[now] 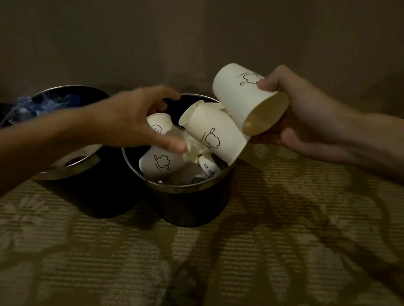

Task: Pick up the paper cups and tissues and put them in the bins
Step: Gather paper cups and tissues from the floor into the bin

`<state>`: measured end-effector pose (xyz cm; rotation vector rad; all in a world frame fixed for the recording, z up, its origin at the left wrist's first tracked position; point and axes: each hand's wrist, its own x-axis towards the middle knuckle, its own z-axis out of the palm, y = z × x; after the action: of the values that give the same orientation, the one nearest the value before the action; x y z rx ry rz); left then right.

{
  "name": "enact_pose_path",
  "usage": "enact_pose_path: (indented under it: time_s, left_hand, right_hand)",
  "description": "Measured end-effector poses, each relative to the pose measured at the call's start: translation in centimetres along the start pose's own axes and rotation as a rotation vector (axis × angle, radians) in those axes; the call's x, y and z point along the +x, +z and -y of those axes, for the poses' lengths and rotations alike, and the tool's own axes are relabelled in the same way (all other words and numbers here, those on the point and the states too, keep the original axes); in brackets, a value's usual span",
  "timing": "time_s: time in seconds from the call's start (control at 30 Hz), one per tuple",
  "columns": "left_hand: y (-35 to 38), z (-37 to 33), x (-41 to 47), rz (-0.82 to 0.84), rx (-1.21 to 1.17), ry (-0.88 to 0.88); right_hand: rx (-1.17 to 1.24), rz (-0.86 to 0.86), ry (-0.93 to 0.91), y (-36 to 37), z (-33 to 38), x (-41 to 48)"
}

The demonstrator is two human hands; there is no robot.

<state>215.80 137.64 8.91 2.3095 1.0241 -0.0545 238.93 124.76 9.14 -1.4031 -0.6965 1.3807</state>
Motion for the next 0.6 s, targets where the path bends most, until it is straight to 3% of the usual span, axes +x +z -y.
enact_pose_path:
  time_s: [0.1, 0.17, 0.37, 0.5, 0.6]
  left_hand:
    - [-1.1, -1.9, -0.6, -0.016, -0.342, 0.114]
    - [-1.1, -2.8, -0.7, 0.022, -0.42, 0.151]
    - [-2.8, -3.1, -1.1, -0.082, -0.44, 0.111]
    - [-4.7, -1.5, -0.9, -0.256, -0.408, -0.02]
    - [-4.6, 0.5, -0.3, -0.314, -0.228, -0.163]
  right_hand:
    - [0.051, 0.023, -0.041, 0.4, 0.7, 0.2]
    - [0.09, 0.049, -0.069, 0.7, 1.2, 0.2]
    - [0.182, 0.201, -0.116, 1.2, 2.5, 0.2]
    - [0.033, 0.116, -0.077, 0.9, 2.0, 1.2]
    - [-0.082, 0.088, -0.045, 0.9, 1.2, 1.6]
